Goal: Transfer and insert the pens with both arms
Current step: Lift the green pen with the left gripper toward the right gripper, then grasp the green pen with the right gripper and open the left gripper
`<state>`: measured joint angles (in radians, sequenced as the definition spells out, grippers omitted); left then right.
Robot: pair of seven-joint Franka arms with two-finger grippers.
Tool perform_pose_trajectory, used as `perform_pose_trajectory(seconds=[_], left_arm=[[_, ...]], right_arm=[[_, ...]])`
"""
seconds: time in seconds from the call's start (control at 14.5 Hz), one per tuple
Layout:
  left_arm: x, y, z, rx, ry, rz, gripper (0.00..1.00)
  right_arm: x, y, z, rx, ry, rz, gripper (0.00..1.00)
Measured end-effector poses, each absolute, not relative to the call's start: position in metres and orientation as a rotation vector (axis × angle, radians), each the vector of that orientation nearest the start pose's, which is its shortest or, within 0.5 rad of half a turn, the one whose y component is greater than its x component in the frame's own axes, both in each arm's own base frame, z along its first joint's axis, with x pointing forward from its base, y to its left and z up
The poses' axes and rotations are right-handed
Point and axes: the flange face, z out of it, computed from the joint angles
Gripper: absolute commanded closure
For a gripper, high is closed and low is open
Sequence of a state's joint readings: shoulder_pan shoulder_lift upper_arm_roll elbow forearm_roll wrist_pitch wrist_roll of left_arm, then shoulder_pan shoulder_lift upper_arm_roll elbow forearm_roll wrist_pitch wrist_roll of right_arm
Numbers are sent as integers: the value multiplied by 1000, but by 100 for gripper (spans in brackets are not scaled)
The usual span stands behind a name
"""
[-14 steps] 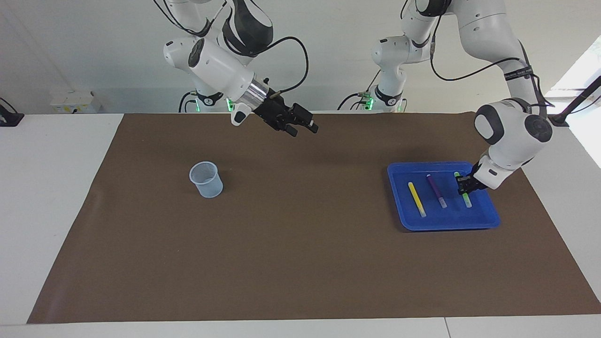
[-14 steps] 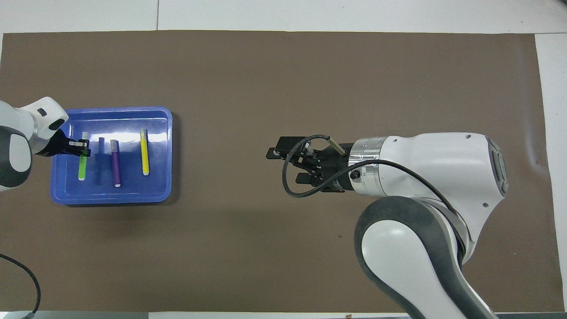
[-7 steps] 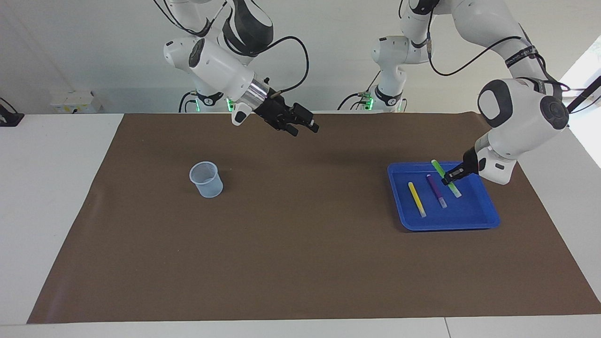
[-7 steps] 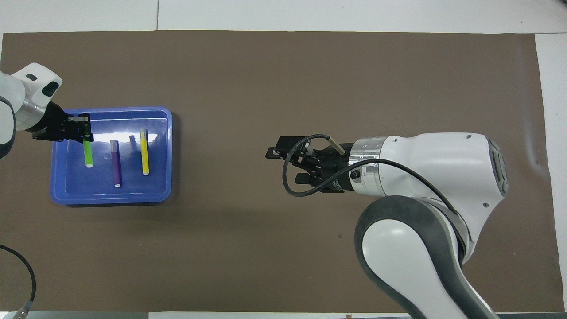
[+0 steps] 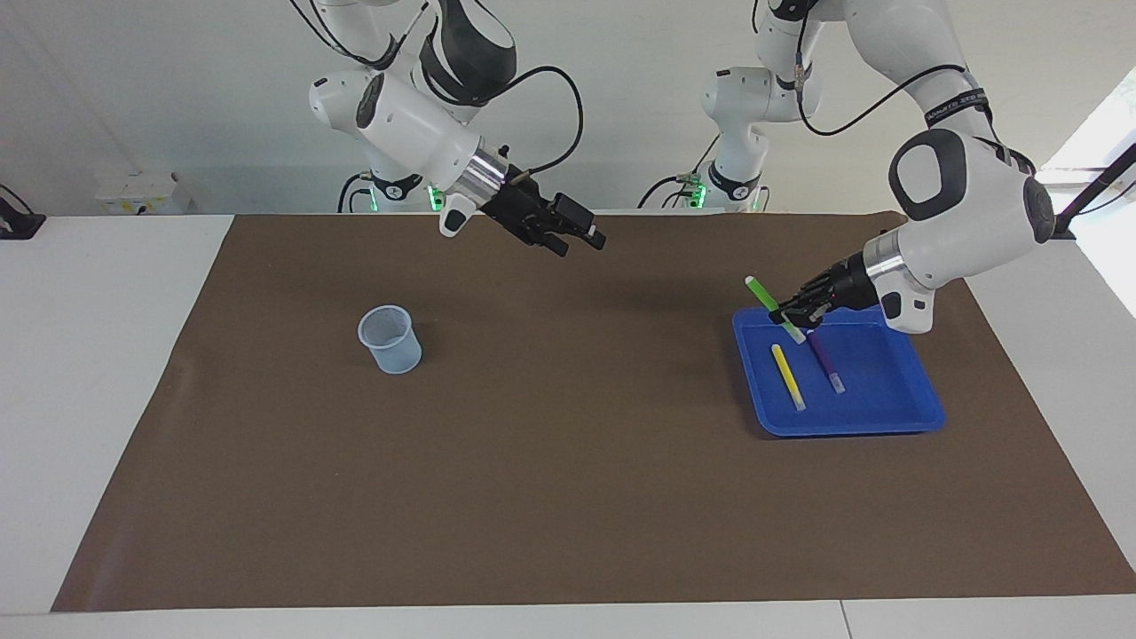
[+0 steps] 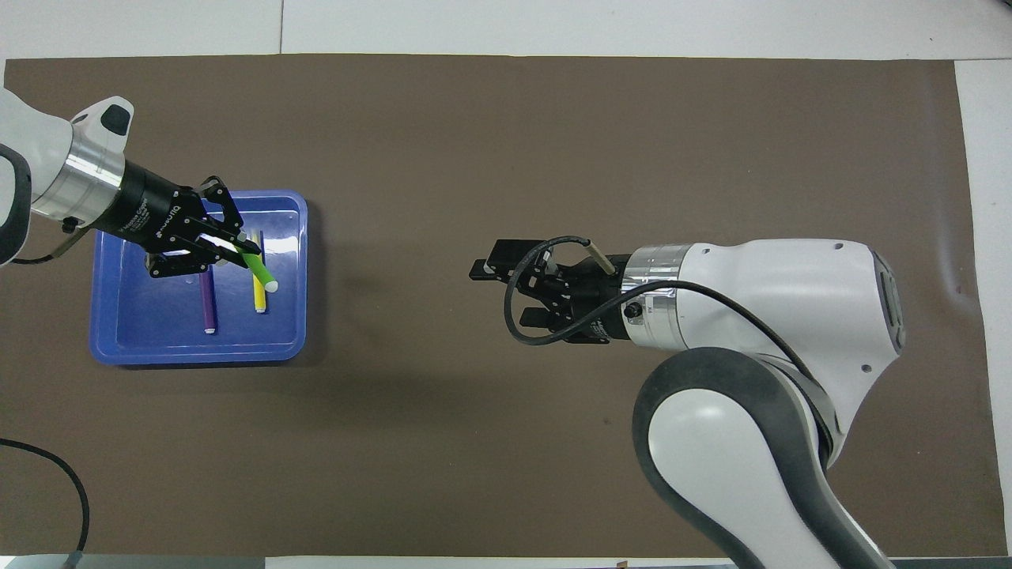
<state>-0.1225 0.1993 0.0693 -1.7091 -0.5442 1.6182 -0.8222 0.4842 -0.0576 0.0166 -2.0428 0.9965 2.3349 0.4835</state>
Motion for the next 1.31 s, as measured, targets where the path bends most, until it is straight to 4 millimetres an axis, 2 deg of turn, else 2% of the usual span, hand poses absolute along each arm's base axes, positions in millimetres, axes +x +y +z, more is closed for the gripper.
perform_pose_trajectory(seconds=[0.14,0.28,0.41,0.48,0.62,0.83,1.11,1.31], left_arm=[[578,-108,458,-2957,-1634,984,100],[569,-125,454,-2850,-1771,1097,100],[563,-143,457,-2739,-1885,1165,100],[561,-155,459,-2689,-1941,1169,100],[557,-185,464,-2618,-2017,1151,100],[549,-214,468,-2591,-2029,1153,100],[546,-221,472,-2595,-2028,1181,100],[543,-226,474,-2610,-2006,1195,100]], right_arm=[[490,300,512,-2143,661,83,0],[477,330,510,-2135,642,35,0],[463,354,507,-2147,607,30,0],[460,358,507,-2149,599,31,0],[460,358,506,-2149,601,31,0],[460,361,500,-2158,601,41,16],[463,361,496,-2169,584,32,34],[467,357,493,-2169,594,20,35]])
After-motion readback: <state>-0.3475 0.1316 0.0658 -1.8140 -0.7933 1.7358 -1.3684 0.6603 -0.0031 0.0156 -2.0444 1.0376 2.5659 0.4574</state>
